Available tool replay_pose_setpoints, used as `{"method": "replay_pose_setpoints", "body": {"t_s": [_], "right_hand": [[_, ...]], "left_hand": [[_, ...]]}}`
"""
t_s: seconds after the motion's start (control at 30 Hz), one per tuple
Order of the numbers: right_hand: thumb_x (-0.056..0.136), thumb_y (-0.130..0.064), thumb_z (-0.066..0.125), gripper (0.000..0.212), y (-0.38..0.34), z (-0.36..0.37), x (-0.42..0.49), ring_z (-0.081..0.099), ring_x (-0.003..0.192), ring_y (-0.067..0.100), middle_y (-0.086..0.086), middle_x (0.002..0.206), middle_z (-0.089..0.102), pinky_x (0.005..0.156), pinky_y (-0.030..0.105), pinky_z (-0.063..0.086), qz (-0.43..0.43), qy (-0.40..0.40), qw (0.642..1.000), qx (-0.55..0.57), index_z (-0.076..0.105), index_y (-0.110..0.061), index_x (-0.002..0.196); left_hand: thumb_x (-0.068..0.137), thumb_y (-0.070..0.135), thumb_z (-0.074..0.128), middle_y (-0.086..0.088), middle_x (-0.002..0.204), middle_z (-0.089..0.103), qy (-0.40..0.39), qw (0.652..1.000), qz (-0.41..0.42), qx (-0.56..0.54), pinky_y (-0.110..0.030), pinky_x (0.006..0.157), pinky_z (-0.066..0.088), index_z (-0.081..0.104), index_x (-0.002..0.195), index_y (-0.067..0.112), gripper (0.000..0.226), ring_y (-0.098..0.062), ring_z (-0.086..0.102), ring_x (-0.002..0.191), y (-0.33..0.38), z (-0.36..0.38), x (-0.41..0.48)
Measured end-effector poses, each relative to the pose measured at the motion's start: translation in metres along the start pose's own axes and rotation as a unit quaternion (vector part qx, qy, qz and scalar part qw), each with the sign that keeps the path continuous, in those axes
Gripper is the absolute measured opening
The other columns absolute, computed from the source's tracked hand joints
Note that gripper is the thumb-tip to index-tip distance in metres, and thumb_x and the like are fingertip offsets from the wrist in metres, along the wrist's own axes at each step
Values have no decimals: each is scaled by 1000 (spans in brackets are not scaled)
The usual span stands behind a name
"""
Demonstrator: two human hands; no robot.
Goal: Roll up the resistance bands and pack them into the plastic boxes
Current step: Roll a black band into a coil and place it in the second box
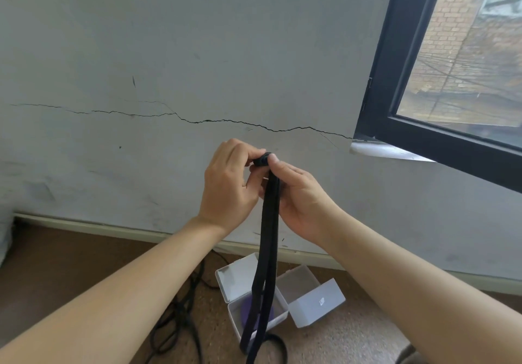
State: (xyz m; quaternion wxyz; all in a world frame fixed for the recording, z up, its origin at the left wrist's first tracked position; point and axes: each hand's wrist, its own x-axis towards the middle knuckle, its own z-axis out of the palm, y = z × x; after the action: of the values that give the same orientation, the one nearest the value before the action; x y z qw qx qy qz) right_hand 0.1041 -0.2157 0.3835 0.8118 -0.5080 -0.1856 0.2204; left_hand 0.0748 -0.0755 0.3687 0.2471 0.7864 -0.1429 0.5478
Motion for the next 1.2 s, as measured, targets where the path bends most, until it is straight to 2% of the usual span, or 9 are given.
{"method": "replay_pose_setpoints", "body": {"t_s": [0.07, 0.17, 0.27, 0.37, 0.47, 0.6, 0.8, 0.97, 1.2], "right_hand": [[101, -25, 58, 38, -1, 1, -1, 63, 100, 25, 13, 111, 71, 101, 43, 52, -17, 10, 1000, -23, 68, 4, 123], [103, -22, 55, 35, -1, 1, -2, 68, 102, 23, 14, 112, 73, 94, 36, 57, -20, -20, 999, -16, 66, 4, 124], [104, -14, 53, 29, -5, -5, 2, 71, 104, 24, 15, 111, 74, 96, 37, 59, -29, -42, 998, -38, 66, 6, 122], [102, -9, 57, 26, -12, -18, 8, 71, 101, 28, 23, 112, 73, 99, 43, 57, -56, -33, 985, -158, 67, 8, 119], [100, -8, 62, 20, -18, -32, 9, 70, 89, 26, 24, 102, 73, 88, 35, 60, -53, -53, 958, -277, 72, 4, 113], [97, -10, 67, 19, -26, -45, 10, 71, 82, 22, 21, 93, 75, 83, 30, 61, -13, -105, 915, -388, 74, 1, 109], [98, -9, 60, 20, -26, -49, 10, 70, 86, 29, 23, 98, 72, 84, 37, 60, 41, -125, 960, -246, 71, 7, 105], [100, -21, 54, 27, -25, -47, 8, 68, 96, 26, 18, 107, 71, 89, 37, 57, 70, -141, 980, -118, 69, -1, 110], [98, -7, 61, 28, -23, -50, 6, 69, 94, 27, 19, 107, 73, 86, 31, 59, 25, -118, 980, -157, 67, 7, 122]], "left_hand": [[91, 6, 73, -7, 90, 65, 12, 1000, 3, 2, -28, 74, 50, 68, 95, 1, 8, -22, 60, 82, 0, 0, -1], [90, 4, 74, -8, 89, 63, 24, 1000, 8, -3, -32, 72, 51, 67, 93, 0, 8, -24, 61, 79, 2, 0, -2], [89, 5, 76, -6, 89, 62, 8, 1000, -7, -15, -22, 73, 48, 66, 94, 1, 12, -19, 59, 80, 2, -1, -2], [84, 11, 82, 2, 92, 61, -63, 995, -60, -52, -13, 72, 46, 65, 102, 10, 25, -8, 57, 79, 0, -3, 1], [82, 17, 83, 2, 93, 58, -176, 983, -19, -52, -22, 71, 52, 66, 130, 16, 51, -11, 57, 79, -10, -9, 4], [81, 29, 83, 3, 90, 56, -256, 964, 29, -60, -42, 65, 51, 76, 117, 20, 39, -19, 56, 79, -17, -12, 3], [85, 25, 79, 1, 87, 57, -200, 977, 69, -29, -39, 60, 49, 77, 107, 15, 24, -15, 52, 77, -8, -10, 1], [85, 15, 80, -4, 87, 58, -142, 987, 69, 0, -36, 64, 50, 76, 107, 8, 23, -18, 55, 76, -4, -7, 0], [84, 13, 81, -1, 91, 57, -132, 991, 33, -20, -29, 66, 51, 76, 109, 12, 25, -16, 57, 78, -6, -10, 1]]}}
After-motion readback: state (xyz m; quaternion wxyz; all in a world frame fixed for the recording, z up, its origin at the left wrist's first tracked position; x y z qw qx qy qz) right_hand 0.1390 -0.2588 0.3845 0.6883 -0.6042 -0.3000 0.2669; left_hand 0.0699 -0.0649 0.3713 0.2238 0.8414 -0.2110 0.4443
